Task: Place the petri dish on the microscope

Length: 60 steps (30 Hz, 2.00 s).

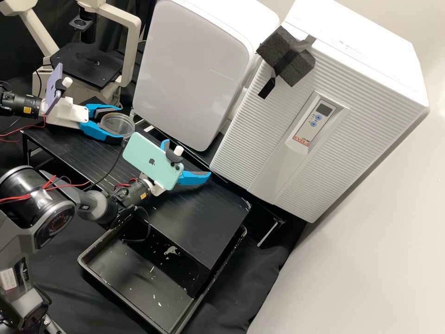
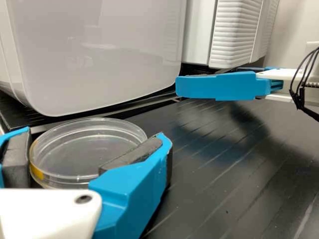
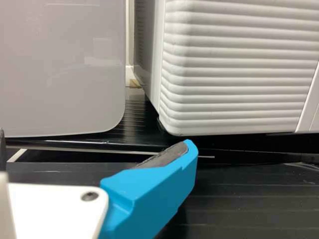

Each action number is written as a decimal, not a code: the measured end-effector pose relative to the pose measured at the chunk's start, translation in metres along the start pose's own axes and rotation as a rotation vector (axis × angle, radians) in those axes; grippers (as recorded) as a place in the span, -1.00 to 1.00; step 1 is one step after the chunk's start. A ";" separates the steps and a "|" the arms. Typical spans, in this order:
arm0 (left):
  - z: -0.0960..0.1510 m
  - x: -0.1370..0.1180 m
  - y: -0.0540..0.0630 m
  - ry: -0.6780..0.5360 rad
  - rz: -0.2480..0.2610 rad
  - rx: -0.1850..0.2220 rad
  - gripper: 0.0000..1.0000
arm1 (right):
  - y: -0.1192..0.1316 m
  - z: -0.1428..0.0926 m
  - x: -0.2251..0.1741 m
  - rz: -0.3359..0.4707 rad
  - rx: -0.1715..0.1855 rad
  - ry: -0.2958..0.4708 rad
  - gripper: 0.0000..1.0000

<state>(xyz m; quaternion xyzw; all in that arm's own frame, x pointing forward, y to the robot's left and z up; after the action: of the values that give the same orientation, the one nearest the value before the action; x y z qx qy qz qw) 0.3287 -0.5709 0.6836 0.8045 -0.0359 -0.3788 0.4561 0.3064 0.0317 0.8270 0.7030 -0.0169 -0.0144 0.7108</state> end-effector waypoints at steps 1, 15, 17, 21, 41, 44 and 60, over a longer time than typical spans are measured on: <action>0.000 0.000 0.000 0.000 0.000 0.000 -1.00 | 0.000 0.000 0.000 0.000 0.000 0.000 1.00; -0.007 -0.009 0.006 0.008 0.004 0.005 -1.00 | 0.000 0.000 0.000 0.000 0.000 0.000 1.00; -0.012 -0.015 0.011 0.026 0.011 -0.002 -1.00 | 0.000 0.000 0.000 0.000 0.000 0.000 1.00; -0.024 -0.025 0.018 0.066 0.035 -0.038 -1.00 | 0.000 0.000 0.000 0.000 0.000 0.000 1.00; -0.104 -0.086 0.045 0.351 0.176 -0.100 -1.00 | 0.000 0.000 0.000 0.000 0.000 0.000 1.00; -0.116 -0.089 0.044 0.381 0.179 -0.110 -1.00 | 0.000 0.000 0.000 0.000 0.000 0.000 1.00; -0.156 -0.070 0.064 0.513 0.206 -0.091 -1.00 | 0.000 0.000 0.000 0.000 0.000 0.000 1.00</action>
<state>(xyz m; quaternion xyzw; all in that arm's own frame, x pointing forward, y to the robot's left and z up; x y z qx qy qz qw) 0.3977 -0.4694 0.8195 0.8450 0.0163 -0.1154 0.5219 0.3064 0.0317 0.8270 0.7030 -0.0169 -0.0144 0.7108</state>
